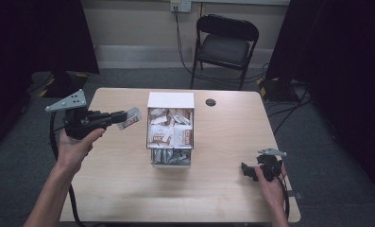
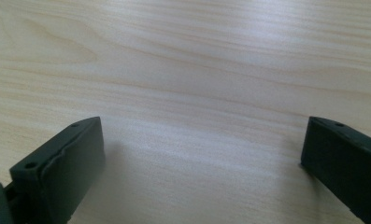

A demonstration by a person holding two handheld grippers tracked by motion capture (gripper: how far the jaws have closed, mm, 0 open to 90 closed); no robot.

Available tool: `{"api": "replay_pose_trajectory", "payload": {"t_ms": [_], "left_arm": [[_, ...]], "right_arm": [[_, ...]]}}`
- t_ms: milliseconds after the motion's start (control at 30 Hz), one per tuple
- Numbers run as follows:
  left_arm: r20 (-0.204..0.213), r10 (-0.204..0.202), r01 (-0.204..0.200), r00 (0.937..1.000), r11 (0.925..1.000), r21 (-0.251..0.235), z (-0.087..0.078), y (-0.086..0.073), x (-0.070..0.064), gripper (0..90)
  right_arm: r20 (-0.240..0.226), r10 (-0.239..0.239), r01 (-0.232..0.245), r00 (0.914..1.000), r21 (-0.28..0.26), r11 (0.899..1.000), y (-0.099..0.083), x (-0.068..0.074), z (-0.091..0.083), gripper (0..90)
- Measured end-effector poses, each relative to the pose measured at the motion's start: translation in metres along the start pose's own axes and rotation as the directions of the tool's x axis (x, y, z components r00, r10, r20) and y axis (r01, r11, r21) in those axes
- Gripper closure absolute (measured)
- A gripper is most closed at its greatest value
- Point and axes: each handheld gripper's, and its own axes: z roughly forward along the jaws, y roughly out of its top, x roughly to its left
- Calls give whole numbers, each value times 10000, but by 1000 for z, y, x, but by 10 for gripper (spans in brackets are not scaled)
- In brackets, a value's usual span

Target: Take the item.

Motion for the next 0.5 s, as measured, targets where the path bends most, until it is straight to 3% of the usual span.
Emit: {"api": "replay_pose_trajectory", "payload": {"t_ms": [33, 67, 200, 300, 367, 433, 500], "left_arm": [[-89, -17, 18, 10000, 10000, 86, 1, -1, 1, 900], [-531, 356, -323, 9980, 9975, 628, 4, -4, 2, 900], [-682, 147, -93, 9976, 9968, 794, 3, -11, 9, 900], [-913, 179, -70, 9957, 9929, 1190, 6, -19, 14, 900], [-761, -131, 213, 9970, 9940, 1077, 7, -27, 19, 900], [-854, -181, 286, 9962, 9919, 1240, 9, -35, 22, 900], [-678, -337, 428, 9971, 9896, 1370, 11, -41, 27, 900]], "right_arm": [[0, 0, 0, 10000, 0, 10000, 0, 0, 0, 0], [3, -2, 2, 10000, 0, 10000, 0, 0, 0, 0], [15, 7, -7, 10000, 1, 10000, 0, 0, 0, 0], [21, 16, -16, 10000, 4, 10000, 0, 0, 0, 0], [18, 11, -11, 10000, -1, 10000, 0, 0, 0, 0], [25, -1, 1, 10000, 5, 10000, 0, 0, 0, 0], [19, 13, -13, 10000, 1, 10000, 0, 0, 0, 0]]}}
